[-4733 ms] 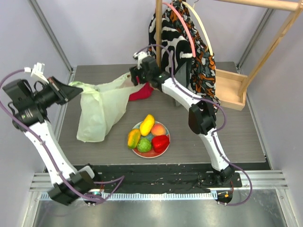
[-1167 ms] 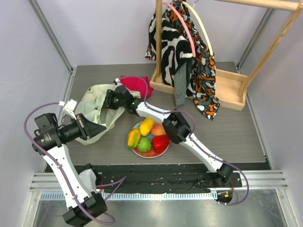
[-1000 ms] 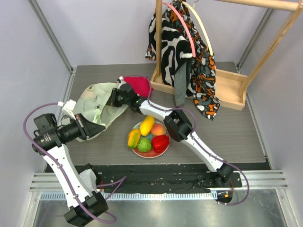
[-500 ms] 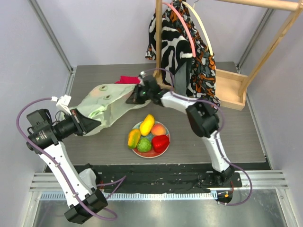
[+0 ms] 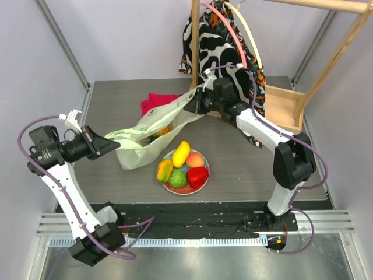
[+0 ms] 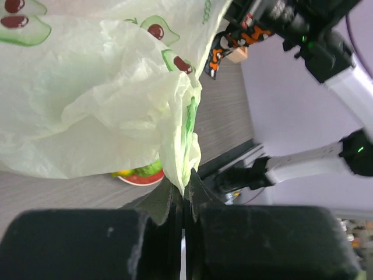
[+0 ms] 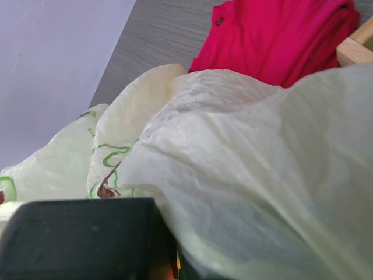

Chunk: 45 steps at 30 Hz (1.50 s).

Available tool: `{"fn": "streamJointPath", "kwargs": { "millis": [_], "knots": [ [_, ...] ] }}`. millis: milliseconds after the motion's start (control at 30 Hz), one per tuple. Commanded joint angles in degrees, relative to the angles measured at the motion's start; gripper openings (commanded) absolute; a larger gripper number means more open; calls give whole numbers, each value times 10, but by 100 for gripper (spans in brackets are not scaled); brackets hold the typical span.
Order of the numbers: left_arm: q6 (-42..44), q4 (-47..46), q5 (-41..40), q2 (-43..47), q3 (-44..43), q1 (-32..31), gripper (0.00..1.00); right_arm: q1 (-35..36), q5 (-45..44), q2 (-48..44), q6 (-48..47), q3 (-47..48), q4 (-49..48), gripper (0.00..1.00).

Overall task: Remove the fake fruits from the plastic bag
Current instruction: Adjust the plastic bag at the center of the board.

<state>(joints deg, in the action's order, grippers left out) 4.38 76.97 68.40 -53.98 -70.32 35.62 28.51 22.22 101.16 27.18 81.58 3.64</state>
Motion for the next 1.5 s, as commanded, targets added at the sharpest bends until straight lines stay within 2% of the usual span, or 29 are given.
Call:
{"fn": "streamJointPath", "kwargs": {
  "millis": [0,33,67,133,167,300,367,400,433,533,667,733,800,833,867,900,933,967,1000,1033,1067,1100,1133,1167,1233,1300,1467],
  "knots": [
    [-190,-136,-22,-28,-40,-34,0,9,45,-23,-26,-7,-29,3],
    [-203,-186,-27,-40,-58,-49,0,10,48,-26,-31,-10,-30,5],
    [-207,-196,-34,-75,-107,-75,0,12,53,-26,-37,-9,-33,6],
    [-199,-198,-41,-115,-166,-92,0,15,51,-24,-67,1,-22,7],
    [-202,-200,-43,-162,-204,-96,0,17,43,-18,-77,7,-16,8],
    [-296,-316,-42,-297,-396,-105,0,1,-15,40,-113,98,0,9],
    [-329,-348,-37,-353,-464,-109,0,-8,-71,84,-139,200,5,9],
    [-329,-358,-35,-418,-548,-112,0,-15,-88,142,-144,238,8,9],
    [-331,-366,-31,-446,-587,-114,0,-28,-102,169,-146,320,8,9],
    [-365,-435,-17,-538,-696,-124,0,-41,-175,254,-157,449,-22,4],
    [-394,-518,-16,-591,-745,-139,0,-43,-191,321,-156,581,-64,2],
    [-395,-518,-6,-587,-737,-148,0,-42,-194,297,-142,565,-79,2],
    [-406,-515,12,-564,-689,-149,0,-38,-182,259,-140,527,-67,1],
    [-408,-509,38,-533,-660,-148,0,-38,-171,211,-137,467,-58,1],
    [-399,-476,50,-516,-585,-147,0,-37,-163,185,-137,429,-40,1],
    [-386,-450,60,-496,-546,-145,0,-37,-148,158,-136,388,-21,1],
    [-364,-414,68,-449,-498,-142,0,-38,-145,125,-135,300,-10,1],
    [-333,-311,64,-425,-423,-139,0,-38,-144,66,-131,251,2,1],
    [-214,-240,53,-399,-392,-137,0,-38,-138,32,-129,202,6,1],
    [-139,-154,30,-380,-376,-138,0,-38,-127,2,-129,110,8,1],
    [-66,-27,-25,-348,-340,-143,0,-37,-126,-58,-128,65,15,1],
    [4,10,-43,-332,-317,-146,0,-36,-125,-86,-125,24,15,1],
    [24,37,-56,-320,-294,-148,0,-31,-119,-108,-130,-49,15,1],
    [33,71,-85,-302,-269,-147,0,-27,-114,-144,-137,-78,22,1],
    [88,104,-112,-293,-233,-148,0,-16,-97,-168,-153,-137,29,1],
    [92,109,-160,-281,-214,-148,0,-11,-59,-187,-161,-165,32,1],
    [67,66,-148,-250,-204,-148,0,30,62,-177,-228,-137,26,11]
  ]
}}
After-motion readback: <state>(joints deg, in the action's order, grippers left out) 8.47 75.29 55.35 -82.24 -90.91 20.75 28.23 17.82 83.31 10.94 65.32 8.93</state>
